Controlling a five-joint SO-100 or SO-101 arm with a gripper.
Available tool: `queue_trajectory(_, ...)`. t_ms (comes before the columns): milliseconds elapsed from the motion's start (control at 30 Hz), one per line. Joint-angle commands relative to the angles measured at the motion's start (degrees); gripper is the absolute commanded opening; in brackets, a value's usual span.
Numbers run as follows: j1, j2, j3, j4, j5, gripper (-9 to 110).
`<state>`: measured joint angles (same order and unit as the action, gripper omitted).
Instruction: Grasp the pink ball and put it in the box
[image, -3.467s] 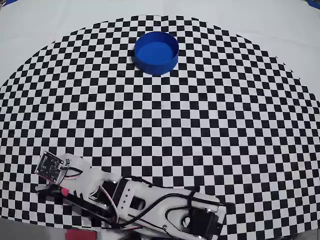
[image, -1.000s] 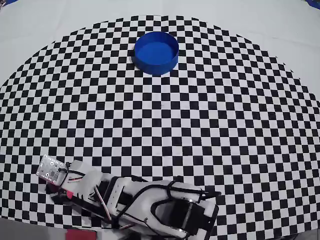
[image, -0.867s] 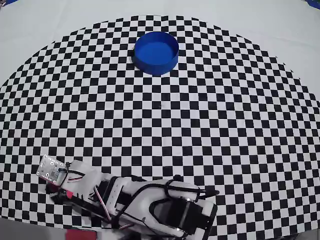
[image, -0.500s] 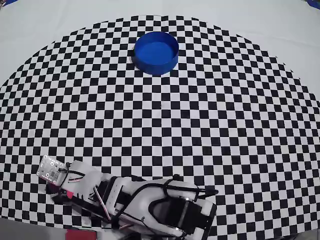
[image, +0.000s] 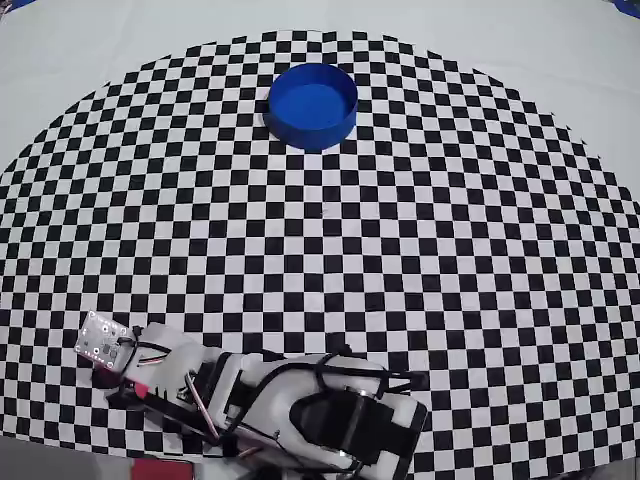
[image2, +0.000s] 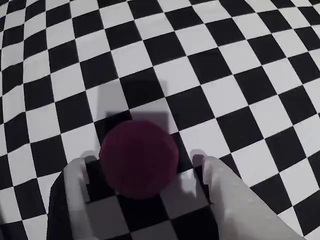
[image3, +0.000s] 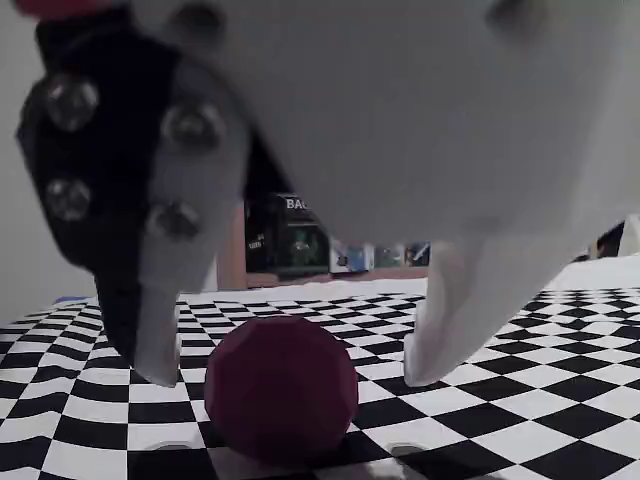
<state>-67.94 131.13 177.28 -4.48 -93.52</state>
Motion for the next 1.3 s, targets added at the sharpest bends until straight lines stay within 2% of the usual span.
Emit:
queue_trajectory(0,0.09,-0.88,-0.97,-0.97,-0.44,26)
queue_trajectory(1267,-0.09,-9.40,-8.17,-1.32,-0.44,27)
